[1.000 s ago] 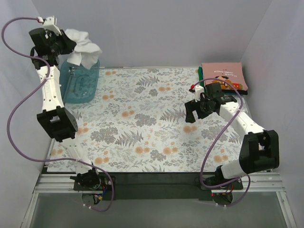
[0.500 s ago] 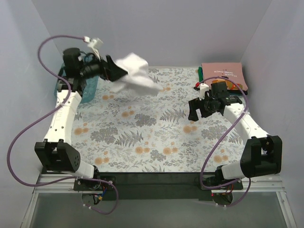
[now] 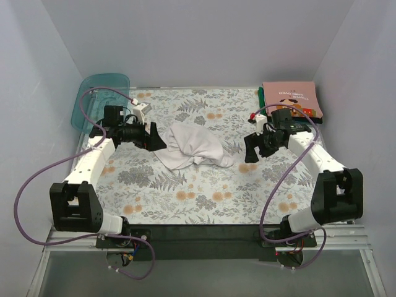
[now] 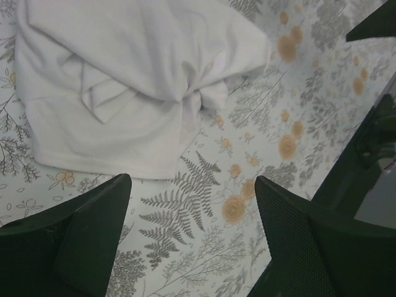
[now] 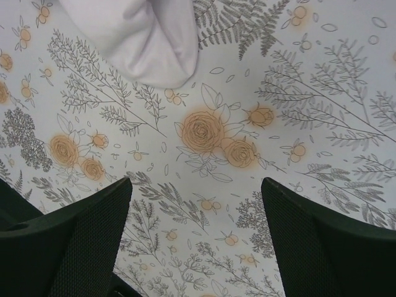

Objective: Fold and stack the t-shirts
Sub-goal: Flatten the tshirt out

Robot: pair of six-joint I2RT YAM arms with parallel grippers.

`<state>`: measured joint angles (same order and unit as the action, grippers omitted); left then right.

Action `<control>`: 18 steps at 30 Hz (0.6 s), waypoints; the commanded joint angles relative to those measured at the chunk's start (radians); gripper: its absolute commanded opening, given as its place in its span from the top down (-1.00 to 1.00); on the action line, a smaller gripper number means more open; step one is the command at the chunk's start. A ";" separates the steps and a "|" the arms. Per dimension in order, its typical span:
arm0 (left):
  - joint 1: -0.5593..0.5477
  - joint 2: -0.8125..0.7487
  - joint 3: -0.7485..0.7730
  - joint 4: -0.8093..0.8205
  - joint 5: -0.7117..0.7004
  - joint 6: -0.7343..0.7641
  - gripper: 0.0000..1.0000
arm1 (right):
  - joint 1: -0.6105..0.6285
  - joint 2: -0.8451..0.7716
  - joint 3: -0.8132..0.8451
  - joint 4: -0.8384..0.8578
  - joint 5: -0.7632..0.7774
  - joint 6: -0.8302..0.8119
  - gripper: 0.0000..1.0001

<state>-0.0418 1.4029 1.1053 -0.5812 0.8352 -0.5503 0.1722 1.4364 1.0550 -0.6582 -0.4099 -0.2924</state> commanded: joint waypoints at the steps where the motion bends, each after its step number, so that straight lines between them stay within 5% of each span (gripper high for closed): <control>1: -0.036 -0.015 -0.085 -0.062 -0.132 0.194 -0.58 | 0.055 0.060 0.048 -0.027 -0.017 -0.027 -0.81; 8: -0.049 0.143 -0.079 0.073 -0.367 0.107 -0.04 | 0.182 0.222 0.183 -0.001 0.039 -0.036 -0.62; 18: -0.049 0.416 0.073 0.118 -0.512 0.006 -0.19 | 0.331 0.441 0.442 0.014 0.118 -0.036 -0.60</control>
<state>-0.0929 1.7958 1.1130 -0.5026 0.3851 -0.5079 0.4713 1.8542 1.4307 -0.6533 -0.3138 -0.3187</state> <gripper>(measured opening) 0.596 0.798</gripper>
